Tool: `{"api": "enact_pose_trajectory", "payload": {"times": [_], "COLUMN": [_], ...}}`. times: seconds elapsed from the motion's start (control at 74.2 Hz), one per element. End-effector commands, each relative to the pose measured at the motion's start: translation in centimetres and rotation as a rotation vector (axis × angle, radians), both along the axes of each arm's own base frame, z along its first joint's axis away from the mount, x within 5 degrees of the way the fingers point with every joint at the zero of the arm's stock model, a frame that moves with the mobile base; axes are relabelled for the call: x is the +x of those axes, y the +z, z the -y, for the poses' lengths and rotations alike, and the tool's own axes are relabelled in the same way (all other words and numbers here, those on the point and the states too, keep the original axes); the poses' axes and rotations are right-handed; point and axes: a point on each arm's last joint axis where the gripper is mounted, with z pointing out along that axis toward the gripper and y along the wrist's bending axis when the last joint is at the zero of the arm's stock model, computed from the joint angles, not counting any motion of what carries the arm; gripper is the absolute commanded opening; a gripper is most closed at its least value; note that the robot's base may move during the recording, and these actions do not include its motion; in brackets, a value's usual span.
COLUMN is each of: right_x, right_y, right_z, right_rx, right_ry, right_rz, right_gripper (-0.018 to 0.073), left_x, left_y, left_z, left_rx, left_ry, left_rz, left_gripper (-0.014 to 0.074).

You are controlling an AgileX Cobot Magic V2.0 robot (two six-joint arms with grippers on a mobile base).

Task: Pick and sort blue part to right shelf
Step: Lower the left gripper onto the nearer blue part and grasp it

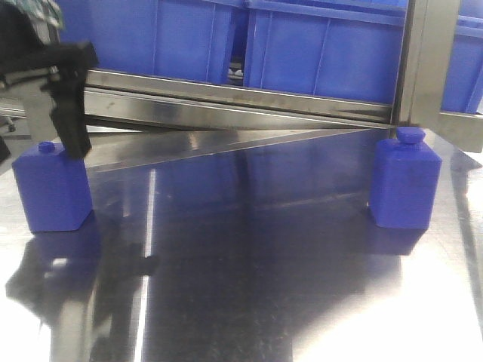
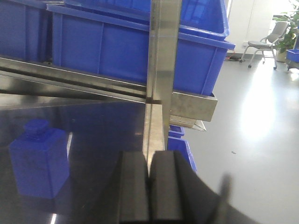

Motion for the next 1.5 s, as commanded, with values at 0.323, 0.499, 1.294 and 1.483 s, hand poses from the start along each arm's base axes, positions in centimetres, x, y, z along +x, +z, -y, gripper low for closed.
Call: {"api": "enact_pose_trajectory", "payload": {"times": [0.323,0.499,1.294,1.483], "right_x": [-0.4,-0.4,-0.3,-0.3], "right_y": [1.7,1.7,1.4,1.4], "right_z": [0.0,0.0,0.0,0.0], "right_rx": [-0.003,-0.003,-0.003,-0.003], "right_ry": [-0.005,-0.005,-0.004,-0.004], "right_rz": [0.129,0.129,0.093,0.093], "right_gripper": [0.0066,0.0066,0.0066,0.0066], "left_x": [1.4,1.4,-4.1,-9.5], "left_y": [-0.9,-0.9,9.6,12.9], "left_z": [1.3,1.3,-1.1,-3.5], "left_rx": [-0.010,-0.010,-0.085,-0.078], "left_ry": [-0.008,-0.008,-0.037,-0.042], "left_rz": [0.038,0.039,0.485,0.757], "left_gripper": [0.0563,0.0401,0.0249,0.0249]}}
